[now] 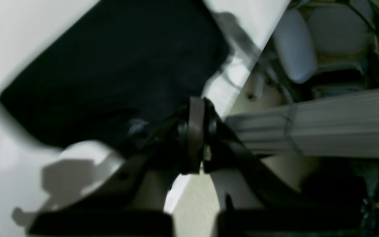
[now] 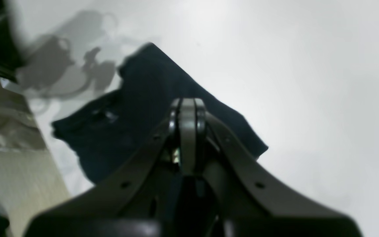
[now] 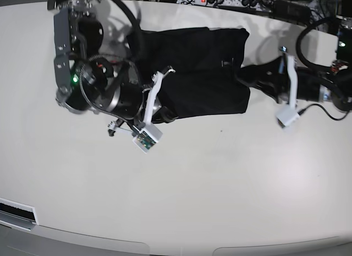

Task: Layout the t-shirt on the table in an organized manner, then fold the t-shirt properly
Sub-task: 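Lay the folded bundle down and square its edges with both grippers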

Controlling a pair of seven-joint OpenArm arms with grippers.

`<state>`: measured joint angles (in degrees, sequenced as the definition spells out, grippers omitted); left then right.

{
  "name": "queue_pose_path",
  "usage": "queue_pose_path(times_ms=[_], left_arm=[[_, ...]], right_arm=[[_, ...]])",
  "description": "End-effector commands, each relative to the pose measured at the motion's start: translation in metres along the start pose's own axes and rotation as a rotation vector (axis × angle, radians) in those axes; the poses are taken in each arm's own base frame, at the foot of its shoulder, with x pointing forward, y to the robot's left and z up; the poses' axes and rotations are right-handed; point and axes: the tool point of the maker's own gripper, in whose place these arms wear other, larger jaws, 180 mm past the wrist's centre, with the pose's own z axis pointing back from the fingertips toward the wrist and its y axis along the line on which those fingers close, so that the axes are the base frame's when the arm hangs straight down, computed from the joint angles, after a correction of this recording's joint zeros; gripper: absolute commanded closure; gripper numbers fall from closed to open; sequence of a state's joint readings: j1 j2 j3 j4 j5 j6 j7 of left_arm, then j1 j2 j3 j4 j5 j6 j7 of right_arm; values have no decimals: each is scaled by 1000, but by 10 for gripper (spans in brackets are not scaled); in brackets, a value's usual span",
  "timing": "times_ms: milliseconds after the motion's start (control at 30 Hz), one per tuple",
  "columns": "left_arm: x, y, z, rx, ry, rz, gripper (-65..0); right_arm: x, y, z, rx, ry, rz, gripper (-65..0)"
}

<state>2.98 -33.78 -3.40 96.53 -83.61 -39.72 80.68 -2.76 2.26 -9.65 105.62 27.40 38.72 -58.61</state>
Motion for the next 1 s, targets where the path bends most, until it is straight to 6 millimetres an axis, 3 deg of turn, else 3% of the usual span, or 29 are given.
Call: queue_pose_path(times_ms=[0, 167, 333, 633, 733, 967], left_arm=[[4, -3, -4, -8, 2, -29, 0], [-15, -14, -50, -31, 76, -50, 0], [-45, -40, -86, -96, 138, -47, 0], [-87, -61, -119, -97, 238, -107, 0], [-87, -49, -120, -37, 244, -155, 0], [-81, 0, -111, 131, 293, -278, 0]], right_arm=[[8, -6, -4, 7, -14, 21, 0], [-10, -31, -29, -4, 135, 108, 0], [-26, -56, -31, -102, 221, 174, 0], [-59, -66, -42, -102, 264, 133, 0], [-67, -67, -44, -97, 280, 118, 0], [-97, -76, -31, -160, 454, 43, 0]])
